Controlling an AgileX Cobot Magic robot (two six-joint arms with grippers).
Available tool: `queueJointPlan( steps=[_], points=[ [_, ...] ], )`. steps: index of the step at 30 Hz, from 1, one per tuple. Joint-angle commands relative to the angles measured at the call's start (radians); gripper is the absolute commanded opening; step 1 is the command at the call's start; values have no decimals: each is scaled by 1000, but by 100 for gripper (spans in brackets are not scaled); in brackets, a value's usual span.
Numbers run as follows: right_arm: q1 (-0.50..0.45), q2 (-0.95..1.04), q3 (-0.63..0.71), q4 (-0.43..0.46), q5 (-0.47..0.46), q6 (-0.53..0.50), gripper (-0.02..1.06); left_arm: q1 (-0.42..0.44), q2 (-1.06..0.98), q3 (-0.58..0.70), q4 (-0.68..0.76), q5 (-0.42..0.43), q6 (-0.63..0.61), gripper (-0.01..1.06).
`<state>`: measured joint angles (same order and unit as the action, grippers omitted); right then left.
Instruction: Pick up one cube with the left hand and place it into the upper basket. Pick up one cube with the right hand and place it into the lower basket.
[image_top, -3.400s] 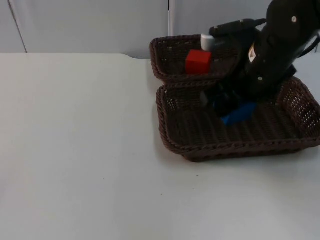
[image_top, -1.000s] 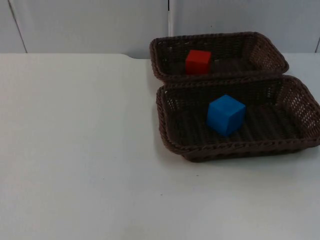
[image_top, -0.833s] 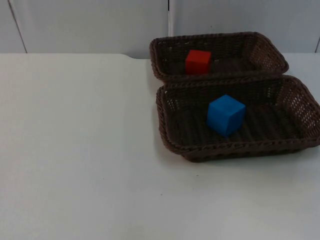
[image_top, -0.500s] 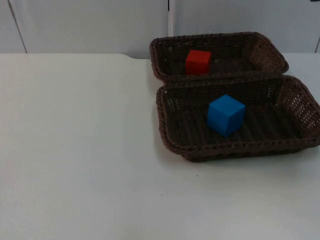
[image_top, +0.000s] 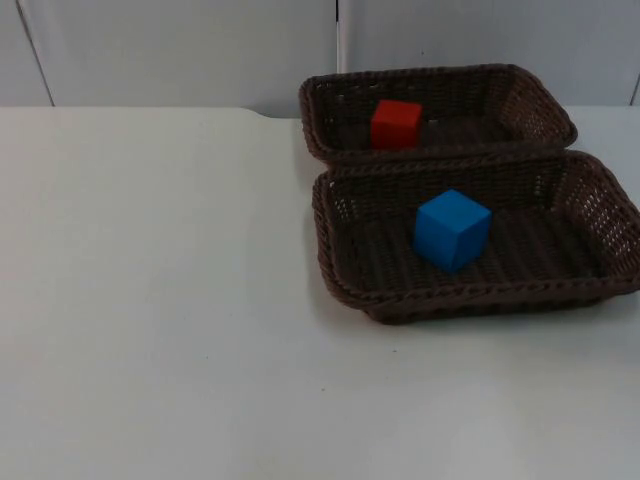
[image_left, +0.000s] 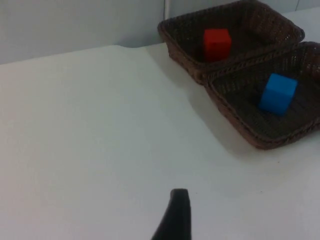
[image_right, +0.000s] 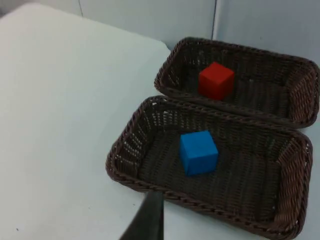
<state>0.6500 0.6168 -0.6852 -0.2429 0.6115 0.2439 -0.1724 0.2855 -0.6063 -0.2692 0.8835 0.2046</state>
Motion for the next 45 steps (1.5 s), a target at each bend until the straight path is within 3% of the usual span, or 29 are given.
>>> queueJointPlan(
  steps=[1,6,13,22,27,45],
  points=[
    [1,-65,30,10,-2,-3,85,4,-45,5,-12,-2,-1,74],
    [1,-170,55,10,18,-3,85,4,-148,5,-4,2,-1,74],
    [1,-305,59,25,122,-57,85,4,-281,5,52,83,-56,74],
    [1,-409,59,60,202,-103,85,4,-286,7,144,158,-118,74],
    [1,-476,59,202,249,-244,85,4,-286,68,164,151,-137,74],
    [1,-617,61,231,446,-253,85,4,-286,114,180,191,-154,74]
  ],
)
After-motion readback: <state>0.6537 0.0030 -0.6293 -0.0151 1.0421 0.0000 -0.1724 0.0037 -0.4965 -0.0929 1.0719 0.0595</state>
